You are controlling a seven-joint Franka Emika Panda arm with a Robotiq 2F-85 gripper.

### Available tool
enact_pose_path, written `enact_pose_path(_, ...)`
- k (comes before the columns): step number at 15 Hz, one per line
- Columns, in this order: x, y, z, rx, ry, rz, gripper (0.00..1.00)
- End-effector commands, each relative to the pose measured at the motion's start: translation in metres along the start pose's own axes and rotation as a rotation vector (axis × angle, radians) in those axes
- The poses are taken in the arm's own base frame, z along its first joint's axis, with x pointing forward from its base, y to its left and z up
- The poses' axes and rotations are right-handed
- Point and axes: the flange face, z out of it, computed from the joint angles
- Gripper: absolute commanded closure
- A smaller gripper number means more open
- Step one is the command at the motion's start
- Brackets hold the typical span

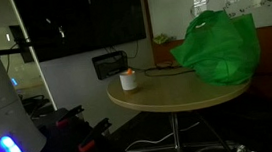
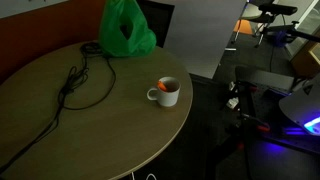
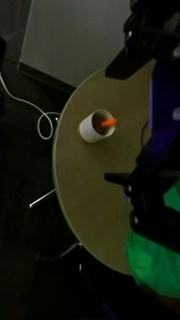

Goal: Move the mug to the right

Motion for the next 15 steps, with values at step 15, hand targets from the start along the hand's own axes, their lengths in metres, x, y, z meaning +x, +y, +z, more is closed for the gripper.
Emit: enact_pose_path(15,0.026,-0.017,0.101,-0.037,-0.013,0.094,0.00)
